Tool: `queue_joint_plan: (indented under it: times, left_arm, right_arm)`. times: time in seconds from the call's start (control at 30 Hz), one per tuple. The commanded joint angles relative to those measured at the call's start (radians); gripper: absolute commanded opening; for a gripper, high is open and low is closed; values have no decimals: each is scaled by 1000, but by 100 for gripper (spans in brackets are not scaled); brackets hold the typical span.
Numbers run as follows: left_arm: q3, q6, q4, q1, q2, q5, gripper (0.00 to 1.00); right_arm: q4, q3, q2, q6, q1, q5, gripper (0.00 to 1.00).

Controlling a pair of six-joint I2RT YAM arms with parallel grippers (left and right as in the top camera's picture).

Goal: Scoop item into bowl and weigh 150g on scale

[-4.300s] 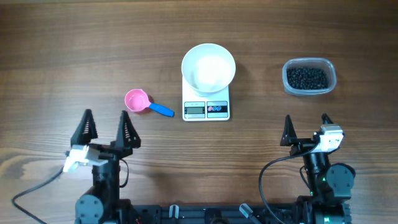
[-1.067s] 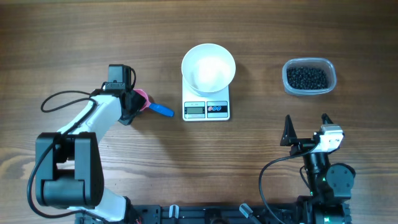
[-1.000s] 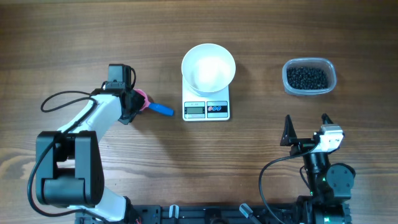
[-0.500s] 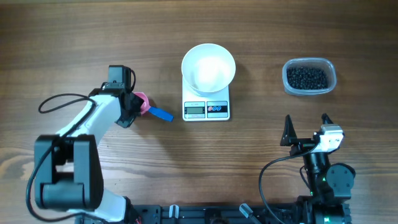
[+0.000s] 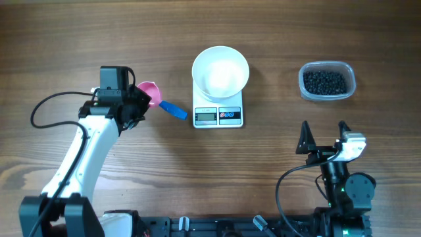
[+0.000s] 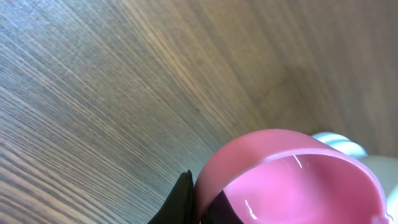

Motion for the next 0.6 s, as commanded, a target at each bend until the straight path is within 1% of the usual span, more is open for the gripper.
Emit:
queue_joint_plan:
  times: [0.0,0.03,0.13,0.27,0.33,0.37,0.4,0.47,0.5,0.57]
  left_arm:
    - [-3,20,0,1,-49,21,4]
    - [-3,19,-4,1,-55,21,4]
    - [-3,-3,-29,1,-61,28,4]
    - [-3,-56,-61,1,-61,37,4]
    - [-3,-61,-60,1,-61,48,4]
    - [-3,-63,-61,1,-61,55,4]
    - [-3,-64,-61,1,-61,63,4]
    - [-3,-64,-61,1,-61,81,4]
    - [-3,-64,-61,1,-61,90,4]
    - [-3,-64,-61,1,-61,91,4]
  right_arm:
    - [4,-2,-5,478,2,-32,100]
    - [5,-2,-4,665,2,-74,100]
    - [10,-2,-2,966,2,-135,100]
    - [9,-2,-2,1197,2,-113,100]
    - [9,-2,-2,1331,2,-105,100]
    - [9,-2,-2,1374,2,-105,100]
    - [9,-2,-2,1381,2,-108,100]
    - [10,-2,-2,1318,2,-106,100]
    - [10,-2,-2,1261,2,-104,100]
    - [12,-2,-2,1097,2,-117,100]
